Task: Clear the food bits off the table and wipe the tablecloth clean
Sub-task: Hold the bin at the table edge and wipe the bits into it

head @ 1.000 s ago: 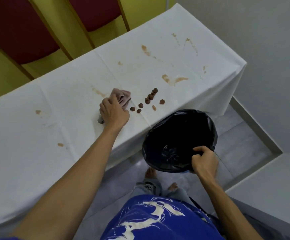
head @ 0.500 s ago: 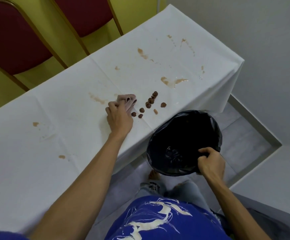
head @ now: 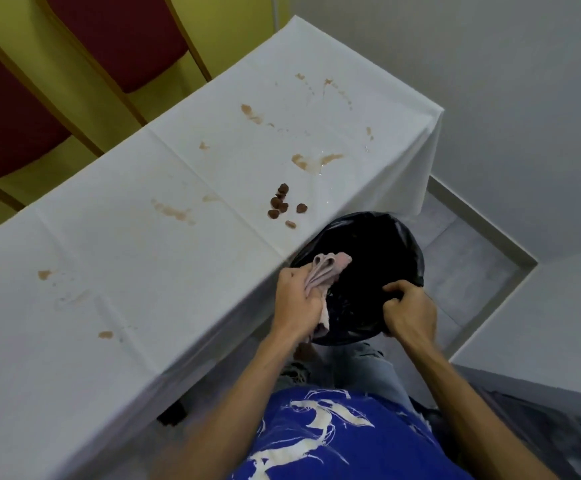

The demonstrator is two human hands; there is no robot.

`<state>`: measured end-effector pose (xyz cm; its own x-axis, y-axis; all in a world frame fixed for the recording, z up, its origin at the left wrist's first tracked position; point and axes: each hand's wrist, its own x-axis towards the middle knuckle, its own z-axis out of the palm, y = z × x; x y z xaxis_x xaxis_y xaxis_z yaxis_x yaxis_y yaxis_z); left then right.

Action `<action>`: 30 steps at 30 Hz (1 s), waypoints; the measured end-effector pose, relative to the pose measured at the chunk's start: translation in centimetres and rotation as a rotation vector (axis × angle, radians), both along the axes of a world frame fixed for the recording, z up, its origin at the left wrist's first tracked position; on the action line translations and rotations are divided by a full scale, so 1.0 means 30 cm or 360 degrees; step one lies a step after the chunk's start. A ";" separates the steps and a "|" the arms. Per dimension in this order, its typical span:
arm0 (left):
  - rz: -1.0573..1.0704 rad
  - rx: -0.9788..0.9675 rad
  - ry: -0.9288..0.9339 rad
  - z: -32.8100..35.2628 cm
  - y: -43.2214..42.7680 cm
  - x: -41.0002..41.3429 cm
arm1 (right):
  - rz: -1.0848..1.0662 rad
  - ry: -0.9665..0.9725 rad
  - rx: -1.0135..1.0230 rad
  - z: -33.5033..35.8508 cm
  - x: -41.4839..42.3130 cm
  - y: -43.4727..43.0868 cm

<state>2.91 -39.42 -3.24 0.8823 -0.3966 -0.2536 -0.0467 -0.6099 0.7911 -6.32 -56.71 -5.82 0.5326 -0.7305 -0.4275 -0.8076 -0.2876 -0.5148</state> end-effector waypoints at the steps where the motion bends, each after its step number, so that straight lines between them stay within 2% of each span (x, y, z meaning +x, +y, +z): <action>1: 0.0027 -0.0028 -0.0010 0.007 0.003 -0.006 | 0.0004 -0.0013 0.0002 0.002 -0.002 -0.004; 4: 0.0236 -0.0105 -0.0060 0.067 0.014 0.066 | 0.0020 -0.0012 0.0005 0.014 -0.006 -0.026; 8: 0.0436 -0.0073 -0.0115 0.161 0.045 0.307 | 0.0032 -0.0021 -0.0019 0.023 -0.014 -0.038; 12: 0.0303 0.0209 -0.0355 0.142 0.041 0.609 | 0.0043 -0.0018 -0.0032 0.020 -0.022 -0.038; 15: 0.0121 0.0503 -0.0339 0.093 0.022 0.718 | 0.0047 0.0011 -0.0001 0.004 -0.033 -0.040; 17: 0.0087 0.0585 -0.0313 0.060 0.008 0.729 | 0.0048 0.0016 0.0012 -0.008 -0.041 -0.037; 21: 0.0142 0.0554 -0.0295 0.058 -0.005 0.709 | 0.0065 0.0060 0.0013 -0.006 -0.035 -0.034; 25: 0.0052 0.0542 -0.0317 0.060 0.006 0.667 | 0.0077 0.0055 0.0035 -0.005 -0.034 -0.040; 28: -0.0031 0.0455 -0.0303 0.062 -0.010 0.608 | 0.0088 0.0057 0.0031 0.006 -0.028 -0.037; 30: -0.0123 0.0333 -0.0186 0.070 -0.026 0.532 | 0.0087 0.0050 0.0039 0.014 -0.022 -0.036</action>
<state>18.88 -40.19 -1.15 0.8795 -0.4137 -0.2353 -0.1835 -0.7509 0.6344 -6.98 -57.79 -5.41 0.5576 -0.6896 -0.4621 -0.8069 -0.3195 -0.4968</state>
